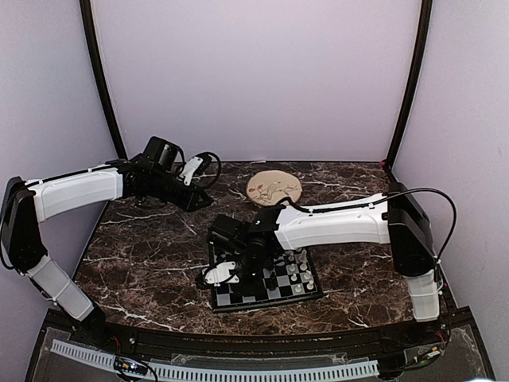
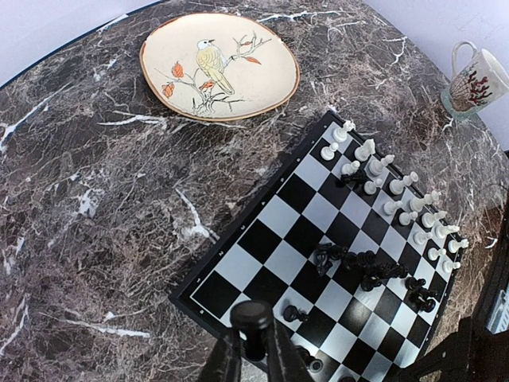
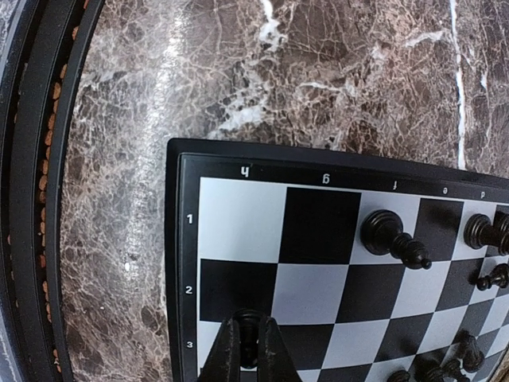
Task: Set up the chess pieces on the board
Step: Place the pawn at a7.
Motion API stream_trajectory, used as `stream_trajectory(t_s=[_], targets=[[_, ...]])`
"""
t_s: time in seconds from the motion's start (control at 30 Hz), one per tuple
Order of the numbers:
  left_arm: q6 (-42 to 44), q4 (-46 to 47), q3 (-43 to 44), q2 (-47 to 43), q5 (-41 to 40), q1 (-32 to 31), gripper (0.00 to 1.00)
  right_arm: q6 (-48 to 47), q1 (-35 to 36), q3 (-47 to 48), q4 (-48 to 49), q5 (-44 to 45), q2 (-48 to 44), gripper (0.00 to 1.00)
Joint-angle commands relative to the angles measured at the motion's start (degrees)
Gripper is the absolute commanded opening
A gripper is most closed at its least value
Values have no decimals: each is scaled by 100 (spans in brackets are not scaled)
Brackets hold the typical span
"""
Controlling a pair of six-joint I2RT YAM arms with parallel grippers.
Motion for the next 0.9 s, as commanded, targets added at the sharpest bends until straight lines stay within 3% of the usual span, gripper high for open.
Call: stream_trajectory(t_s=[0.0, 0.63, 0.87], targets=[[-34, 23, -102, -204, 83, 36, 14, -75, 30, 236, -153, 47, 80, 0], [-52, 15, -108, -119, 224, 36, 14, -38, 160, 373, -207, -164, 309, 1], [-47, 15, -108, -103, 247, 32, 14, -7, 159, 404, -225, -171, 360, 9]])
